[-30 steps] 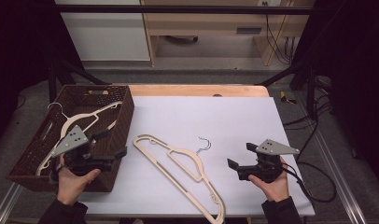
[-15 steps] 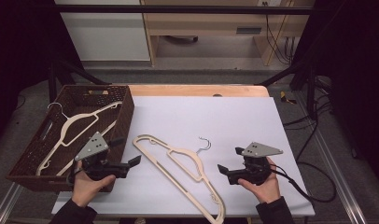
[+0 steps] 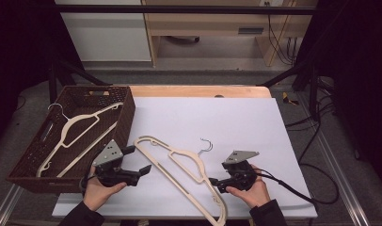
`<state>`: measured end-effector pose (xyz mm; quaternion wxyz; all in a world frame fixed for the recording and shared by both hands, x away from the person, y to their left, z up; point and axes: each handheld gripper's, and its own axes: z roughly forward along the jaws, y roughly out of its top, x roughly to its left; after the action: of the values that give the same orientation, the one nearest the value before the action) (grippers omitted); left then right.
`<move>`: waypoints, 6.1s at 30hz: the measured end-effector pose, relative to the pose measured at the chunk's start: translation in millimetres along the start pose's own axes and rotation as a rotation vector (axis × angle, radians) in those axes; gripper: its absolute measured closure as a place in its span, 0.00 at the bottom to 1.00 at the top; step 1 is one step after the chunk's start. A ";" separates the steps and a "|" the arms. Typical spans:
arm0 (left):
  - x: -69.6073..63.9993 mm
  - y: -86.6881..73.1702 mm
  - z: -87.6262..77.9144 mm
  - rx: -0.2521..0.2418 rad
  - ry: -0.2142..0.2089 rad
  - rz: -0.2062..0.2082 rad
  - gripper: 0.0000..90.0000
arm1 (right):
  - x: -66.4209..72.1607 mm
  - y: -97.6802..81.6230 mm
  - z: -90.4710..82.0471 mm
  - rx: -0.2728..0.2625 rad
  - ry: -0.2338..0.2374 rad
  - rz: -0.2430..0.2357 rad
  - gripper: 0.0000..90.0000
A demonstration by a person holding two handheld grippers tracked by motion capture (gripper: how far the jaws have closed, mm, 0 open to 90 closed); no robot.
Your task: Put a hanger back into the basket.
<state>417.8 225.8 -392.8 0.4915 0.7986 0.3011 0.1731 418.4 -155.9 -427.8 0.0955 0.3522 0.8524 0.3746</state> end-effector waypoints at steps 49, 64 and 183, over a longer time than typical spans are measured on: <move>-2.4 -6.5 19.6 0.072 -0.013 0.011 0.12 | 6.1 -2.1 27.5 0.237 0.024 0.203 0.89; -1.0 23.2 76.6 0.174 -0.055 0.043 0.14 | 5.7 1.4 12.4 0.201 0.012 0.143 0.89; -31.7 29.4 55.6 0.175 -0.120 0.282 0.36 | 9.2 40.2 12.3 -0.003 0.317 0.018 0.95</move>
<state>434.7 157.5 -391.5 0.4080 0.8816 0.1702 0.1654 438.2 -123.7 -407.1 -0.0429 0.2961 0.8530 0.4276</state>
